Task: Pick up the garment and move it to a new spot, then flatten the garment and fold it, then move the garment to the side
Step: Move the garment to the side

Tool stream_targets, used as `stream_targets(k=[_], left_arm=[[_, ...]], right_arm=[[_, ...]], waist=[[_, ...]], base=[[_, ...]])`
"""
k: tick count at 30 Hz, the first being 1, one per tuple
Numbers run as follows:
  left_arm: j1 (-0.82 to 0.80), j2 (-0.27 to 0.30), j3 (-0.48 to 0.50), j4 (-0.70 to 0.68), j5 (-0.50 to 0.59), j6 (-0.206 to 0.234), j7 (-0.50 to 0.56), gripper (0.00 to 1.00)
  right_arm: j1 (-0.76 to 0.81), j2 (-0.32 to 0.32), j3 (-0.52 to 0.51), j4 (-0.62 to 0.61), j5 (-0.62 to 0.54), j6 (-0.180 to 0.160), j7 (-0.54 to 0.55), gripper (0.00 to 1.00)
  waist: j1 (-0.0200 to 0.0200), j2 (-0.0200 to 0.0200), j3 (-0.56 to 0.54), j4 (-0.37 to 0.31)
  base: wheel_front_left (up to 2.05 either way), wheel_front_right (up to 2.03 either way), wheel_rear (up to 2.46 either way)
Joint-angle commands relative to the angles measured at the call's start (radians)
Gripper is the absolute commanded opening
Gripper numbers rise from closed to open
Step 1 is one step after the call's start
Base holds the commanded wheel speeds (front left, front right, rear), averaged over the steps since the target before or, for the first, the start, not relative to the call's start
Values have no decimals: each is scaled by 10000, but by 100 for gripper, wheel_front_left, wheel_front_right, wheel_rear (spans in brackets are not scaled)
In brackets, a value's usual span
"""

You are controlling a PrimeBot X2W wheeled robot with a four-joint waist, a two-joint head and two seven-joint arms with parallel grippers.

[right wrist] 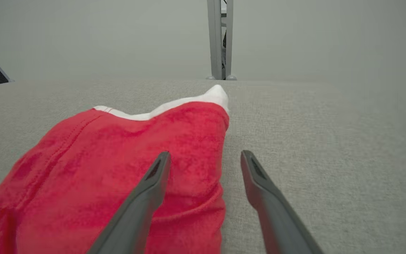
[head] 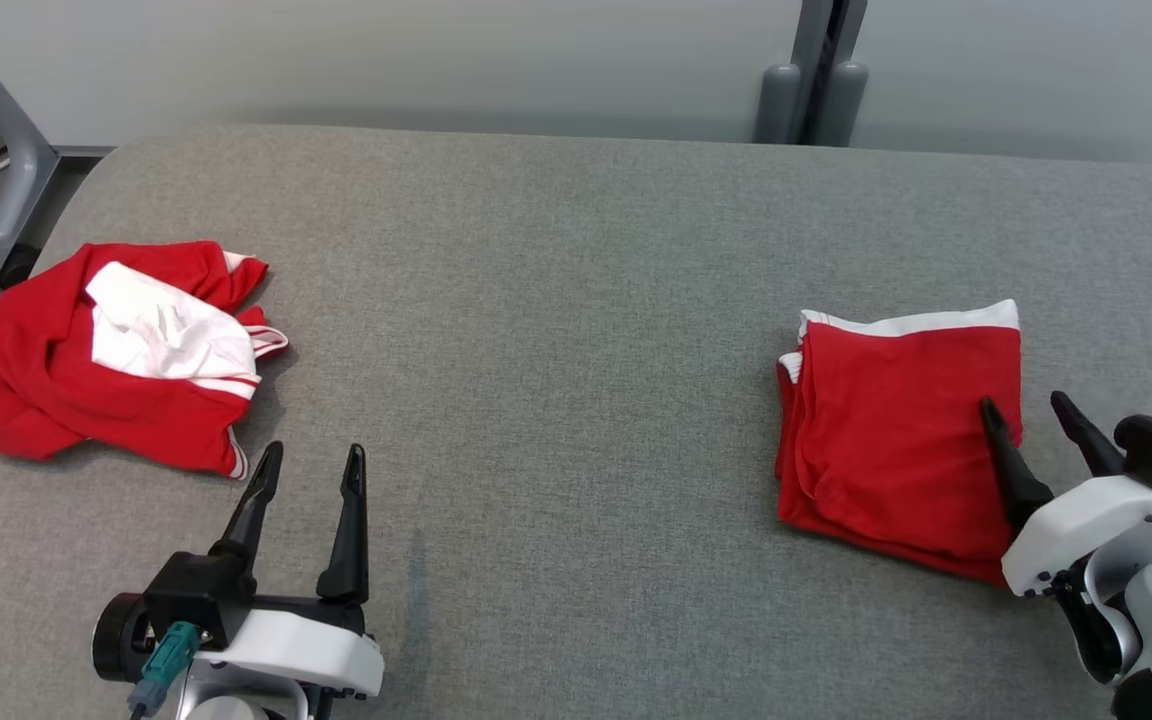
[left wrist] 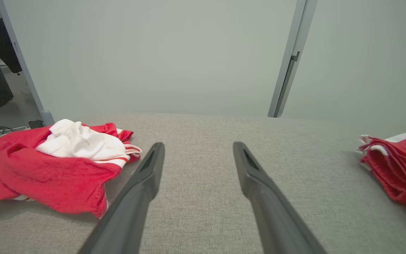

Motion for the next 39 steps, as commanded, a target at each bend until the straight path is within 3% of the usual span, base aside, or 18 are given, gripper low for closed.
stream_targets(k=[1, 8, 9, 10, 11, 22, 39], left_arm=[[-211, 38, -9, 21, -43, 56, -2, 100], [-435, 36, -77, 94, -72, 73, -2, 100], [-448, 38, -78, 107, -71, 73, -2, 100], [-456, 36, -90, 120, -73, 70, -2, 100], [-476, 39, -89, 141, -81, 66, -1, 100], [-828, 36, 56, 38, -72, -105, -2, 100], [-1842, 157, 105, -861, 653, -426, -1, 100]], right_arm=[[-152, -68, 101, 334, 130, 0, 71, 100], [-763, 68, 727, 1802, 559, 0, 308, 100], [-836, 117, 829, 1961, 646, 0, 378, 88], [-913, 148, 956, 2068, 721, 0, 423, 48], [-993, 136, 1054, 2162, 791, 0, 417, 1], [-2379, -384, 2074, 2349, 1334, 0, 232, 0], [-5178, -2800, 4094, 1987, 1595, 0, 416, 0]], waist=[[0, 0, 126, 101], [0, 0, 357, 165], [0, 0, 376, 161], [0, 0, 395, 160], [0, 0, 407, 152], [0, 0, 888, -379], [0, 0, 2969, -2265]], base=[[0, 0, 0], [0, 0, 0], [0, 0, 0], [0, 0, 0], [0, 0, 0], [0, 0, 0], [0, 0, 0]])
